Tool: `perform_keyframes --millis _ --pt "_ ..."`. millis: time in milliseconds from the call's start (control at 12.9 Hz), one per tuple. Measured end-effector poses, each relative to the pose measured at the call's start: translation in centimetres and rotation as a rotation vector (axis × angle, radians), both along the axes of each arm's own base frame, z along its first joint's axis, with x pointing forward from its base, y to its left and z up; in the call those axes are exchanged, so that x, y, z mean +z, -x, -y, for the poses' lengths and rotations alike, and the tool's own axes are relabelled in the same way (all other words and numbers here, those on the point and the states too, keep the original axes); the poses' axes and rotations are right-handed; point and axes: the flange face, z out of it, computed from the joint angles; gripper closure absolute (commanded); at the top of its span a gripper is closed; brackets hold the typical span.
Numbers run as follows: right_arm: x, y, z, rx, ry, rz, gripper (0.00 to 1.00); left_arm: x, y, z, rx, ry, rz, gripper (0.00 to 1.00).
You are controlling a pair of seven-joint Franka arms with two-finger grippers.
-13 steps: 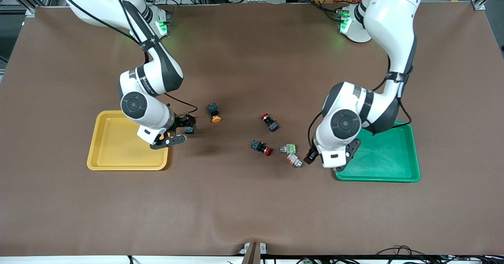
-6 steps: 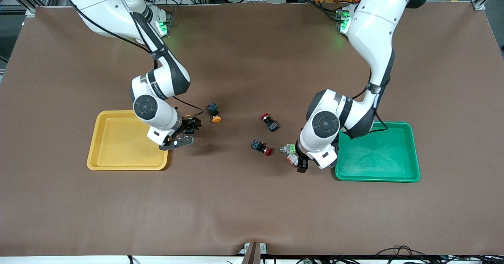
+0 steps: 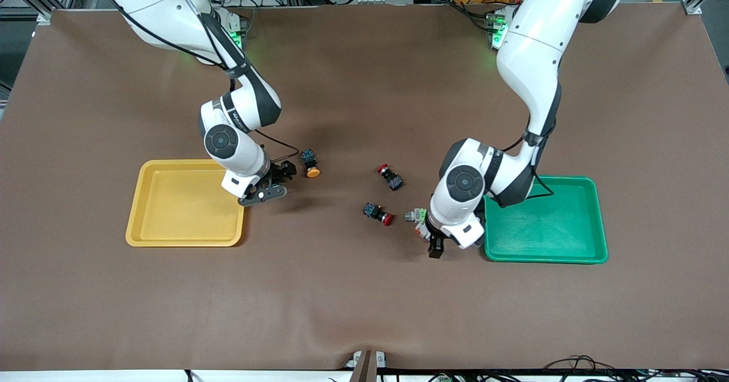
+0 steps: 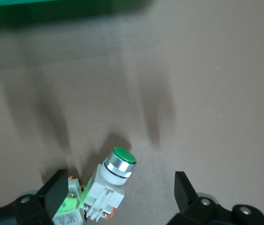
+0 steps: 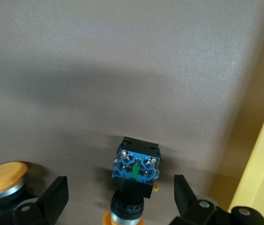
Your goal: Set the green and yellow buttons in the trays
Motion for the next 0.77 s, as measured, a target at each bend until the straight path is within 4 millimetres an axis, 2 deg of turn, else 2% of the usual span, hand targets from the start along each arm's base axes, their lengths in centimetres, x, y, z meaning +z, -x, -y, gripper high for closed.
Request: perform_keyframes --millis 232,310,387,465,620,775 --pt "-0.9 0.8 0.5 -0.004 -0.002 0.013 0.00 0.1 0.3 1.2 -0.275 -0.034 0.017 0.00" --pt "-1.0 0.9 0.5 -0.005 -0.005 0.021 0.15 0.1 0.4 1.4 -0.353 -0.042 0.019 0.00" --pt "-1.2 1.0 0.6 -0.005 -0.006 0.024 0.65 0.1 0.5 1.4 -0.415 -0.050 0.019 0.00" --pt "-1.3 1.0 0.6 -0.006 -0.006 0.025 1.00 -0.1 0.5 1.4 -0.450 -0.055 0.017 0.00" --pt "-1.4 1.0 0.6 -0.007 -0.006 0.025 1.00 -0.8 0.7 1.4 -0.473 -0.060 0.008 0.00" --pt "-1.2 0.8 0.9 -0.021 -0.004 0.028 1.00 -2.3 1.3 1.8 -0.483 -0.063 -0.013 0.02"
